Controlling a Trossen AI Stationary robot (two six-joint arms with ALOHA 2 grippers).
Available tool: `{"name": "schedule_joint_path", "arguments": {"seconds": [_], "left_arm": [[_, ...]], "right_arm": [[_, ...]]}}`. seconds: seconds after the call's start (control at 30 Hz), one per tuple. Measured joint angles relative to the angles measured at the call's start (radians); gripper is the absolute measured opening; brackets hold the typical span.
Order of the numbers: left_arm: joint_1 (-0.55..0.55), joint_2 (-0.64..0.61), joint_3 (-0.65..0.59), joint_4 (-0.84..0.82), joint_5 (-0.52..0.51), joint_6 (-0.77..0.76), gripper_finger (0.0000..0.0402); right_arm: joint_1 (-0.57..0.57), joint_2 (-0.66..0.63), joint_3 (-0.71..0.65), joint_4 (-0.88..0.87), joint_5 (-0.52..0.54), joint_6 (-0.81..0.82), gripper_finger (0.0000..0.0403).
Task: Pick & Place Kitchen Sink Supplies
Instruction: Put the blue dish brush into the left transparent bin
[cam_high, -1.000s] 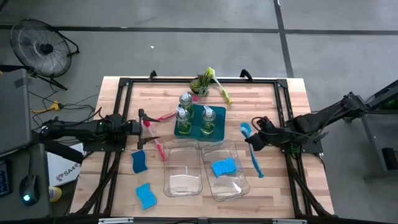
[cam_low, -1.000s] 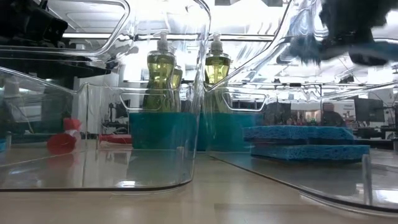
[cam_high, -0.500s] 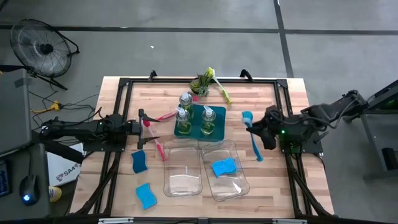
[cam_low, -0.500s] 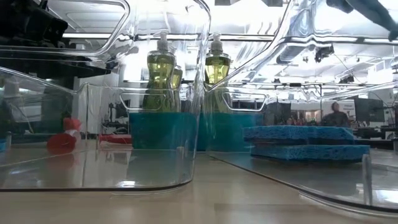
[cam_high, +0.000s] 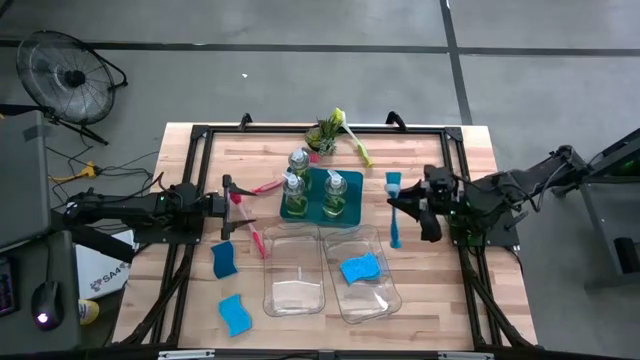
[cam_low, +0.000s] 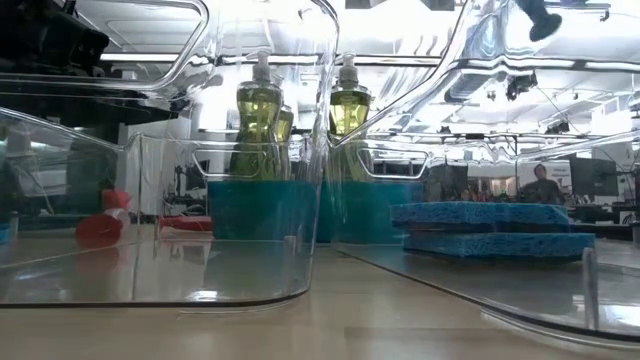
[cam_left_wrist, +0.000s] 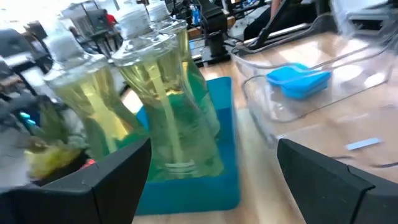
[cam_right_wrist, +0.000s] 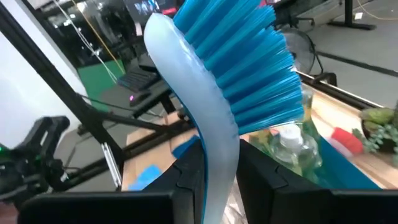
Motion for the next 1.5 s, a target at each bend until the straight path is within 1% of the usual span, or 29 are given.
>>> {"name": "schedule_joint_path", "arguments": {"seconds": [0.13, 0.2, 0.4, 0.53, 0.63, 0.83, 0.97, 1.17, 1.33, 1.5], "left_arm": [[0.0, 0.0, 0.0, 0.015, -0.111, 0.127, 0.0344], [0.0, 0.0, 0.0, 0.017, -0.149, 0.156, 0.0344], [0.0, 0.0, 0.0, 0.017, -0.163, 0.163, 0.0344], [0.0, 0.0, 0.0, 0.018, -0.194, 0.162, 0.0344], [0.0, 0.0, 0.001, 0.019, -0.176, 0.159, 0.0344], [0.0, 0.0, -0.001, 0.024, -0.093, 0.158, 0.0344], [0.0, 0.0, -0.001, 0.095, -0.002, 0.047, 0.0344], [0.0, 0.0, -0.001, 0.202, 0.033, -0.097, 0.0344], [0.0, 0.0, -0.001, 0.213, 0.065, -0.222, 0.0344], [0.0, 0.0, -0.001, 0.224, 0.101, -0.29, 0.0344]], "right_arm": [[0.0, 0.054, 0.0, 0.078, 0.008, 0.007, 0.0063], [0.0, 0.086, -0.001, 0.118, 0.01, 0.026, 0.0065], [0.0, 0.193, -0.002, 0.264, 0.011, 0.059, 0.0066], [0.0, 0.254, -0.002, 0.371, 0.011, 0.059, 0.0065], [0.0, 0.291, -0.002, 0.44, 0.013, 0.059, 0.0067], [0.0, 0.332, -0.002, 0.527, 0.014, 0.059, 0.0066], [0.0, 0.342, -0.002, 0.568, 0.021, 0.055, 0.0067], [0.0, 0.342, -0.002, 0.59, 0.034, 0.039, 0.0066], [0.0, 0.342, -0.002, 0.603, 0.035, 0.024, 0.0066], [0.0, 0.342, -0.002, 0.611, 0.034, 0.016, 0.0066]]}}
